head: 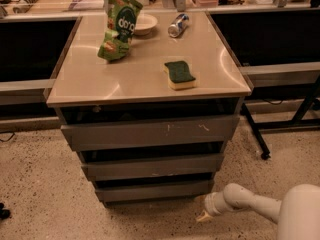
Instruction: Close bottom drawer
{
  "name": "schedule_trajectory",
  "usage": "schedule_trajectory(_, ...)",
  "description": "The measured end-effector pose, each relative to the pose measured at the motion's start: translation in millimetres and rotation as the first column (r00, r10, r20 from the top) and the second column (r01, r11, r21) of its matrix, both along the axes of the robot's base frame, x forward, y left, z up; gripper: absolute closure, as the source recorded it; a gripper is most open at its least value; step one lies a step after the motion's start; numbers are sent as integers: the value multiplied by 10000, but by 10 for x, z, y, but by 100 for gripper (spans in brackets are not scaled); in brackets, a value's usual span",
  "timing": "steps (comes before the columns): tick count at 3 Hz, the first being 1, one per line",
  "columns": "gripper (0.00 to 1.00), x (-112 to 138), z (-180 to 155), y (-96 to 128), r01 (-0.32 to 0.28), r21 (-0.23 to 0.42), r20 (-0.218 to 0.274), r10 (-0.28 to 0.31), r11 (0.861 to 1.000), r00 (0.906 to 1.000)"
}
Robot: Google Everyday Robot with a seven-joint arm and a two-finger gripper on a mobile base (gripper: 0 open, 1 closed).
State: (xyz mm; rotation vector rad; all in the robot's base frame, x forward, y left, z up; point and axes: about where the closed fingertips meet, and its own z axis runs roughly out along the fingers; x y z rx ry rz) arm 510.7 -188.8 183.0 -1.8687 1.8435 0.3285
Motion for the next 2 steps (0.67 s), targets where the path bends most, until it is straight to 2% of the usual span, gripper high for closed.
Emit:
schedule_trajectory(1,0,-2,1,-14,40,-23,-22,-40,10000,10000)
schedule_trajectory(2,0,-3,1,-14,39,-22,-22,-40,10000,10000)
